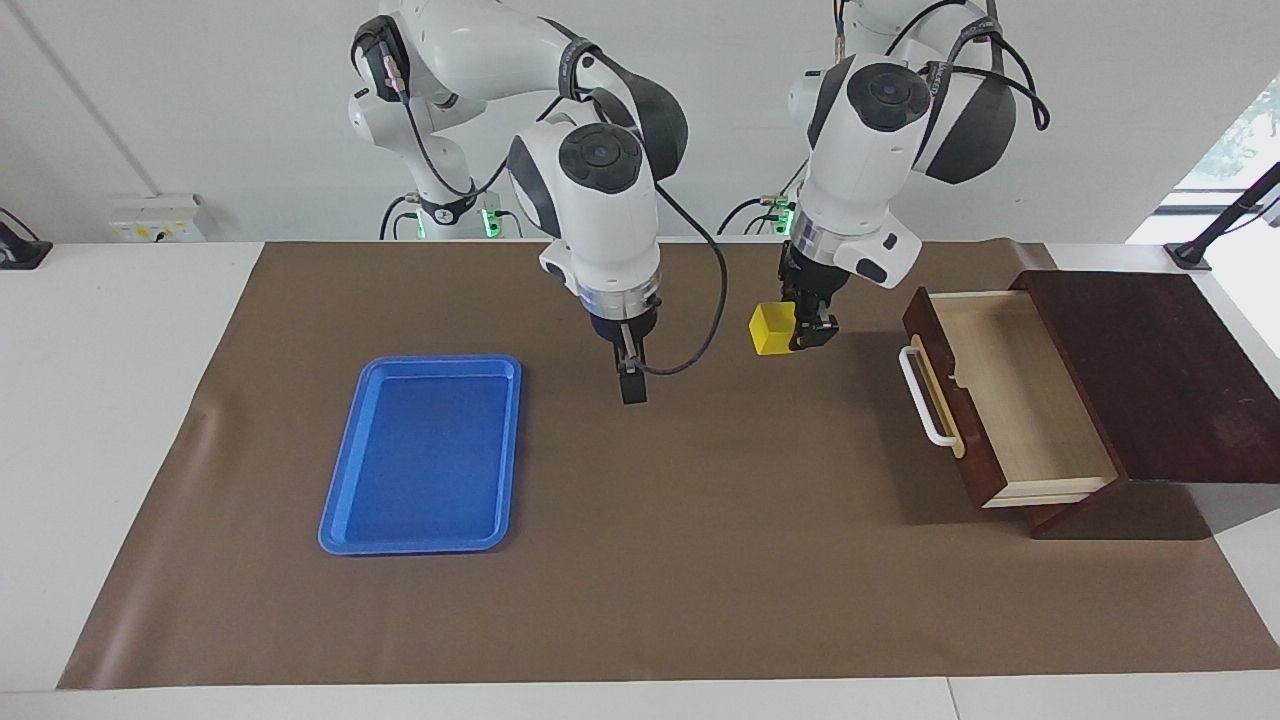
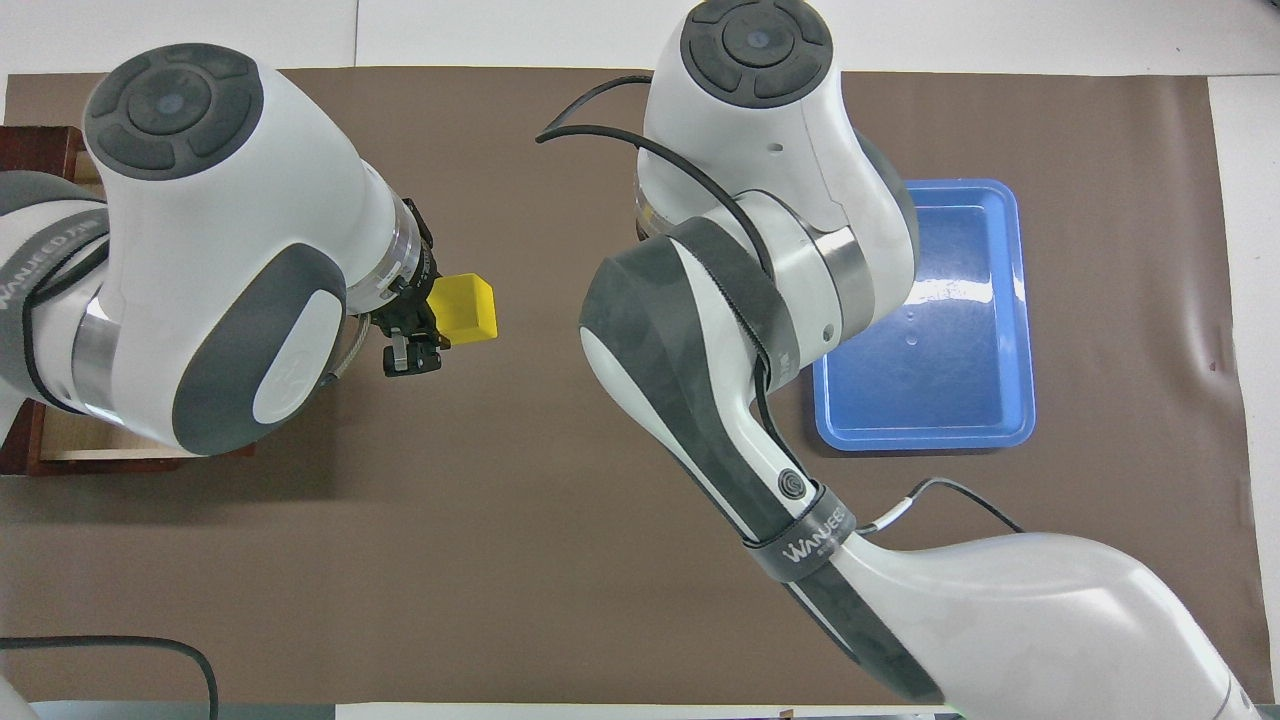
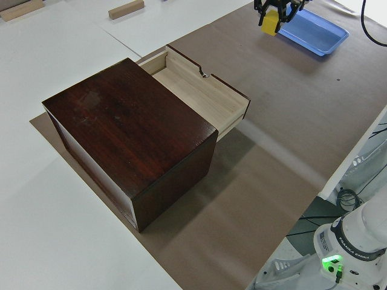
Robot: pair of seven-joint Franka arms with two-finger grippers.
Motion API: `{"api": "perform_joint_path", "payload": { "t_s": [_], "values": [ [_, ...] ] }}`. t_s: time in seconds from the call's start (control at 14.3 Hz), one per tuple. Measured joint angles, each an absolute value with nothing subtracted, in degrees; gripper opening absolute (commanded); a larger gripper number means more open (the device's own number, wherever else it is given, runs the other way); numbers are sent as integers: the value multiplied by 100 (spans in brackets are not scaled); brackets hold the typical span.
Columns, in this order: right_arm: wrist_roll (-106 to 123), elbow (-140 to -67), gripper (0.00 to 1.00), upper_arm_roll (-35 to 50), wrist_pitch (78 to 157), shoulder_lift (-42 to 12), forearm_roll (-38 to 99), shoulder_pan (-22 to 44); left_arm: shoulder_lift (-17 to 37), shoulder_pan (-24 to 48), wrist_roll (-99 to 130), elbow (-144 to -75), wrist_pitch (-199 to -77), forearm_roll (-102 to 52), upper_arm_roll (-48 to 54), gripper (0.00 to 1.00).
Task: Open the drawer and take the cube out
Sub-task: 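Lift the yellow cube out of the drawer with the left gripper, then move the right gripper toward the cube held by the left gripper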
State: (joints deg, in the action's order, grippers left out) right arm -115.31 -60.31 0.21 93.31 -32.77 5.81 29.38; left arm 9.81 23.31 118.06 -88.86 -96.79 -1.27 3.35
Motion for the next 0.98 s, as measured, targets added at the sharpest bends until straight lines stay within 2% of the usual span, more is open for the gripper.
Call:
{"api": "perform_joint_path", "payload": {
  "t_s": [0.21,0.98],
  "values": [
    [-11537,-6004,98,27,9361,-3277,953,3059,985,2331,11806,-8887,-9691,-127,330,0],
    [-11407,-5961,98,-2,10363,-3281,2224,2888,989,2336,11811,-8912,-9699,-127,327,0]
  ]
}}
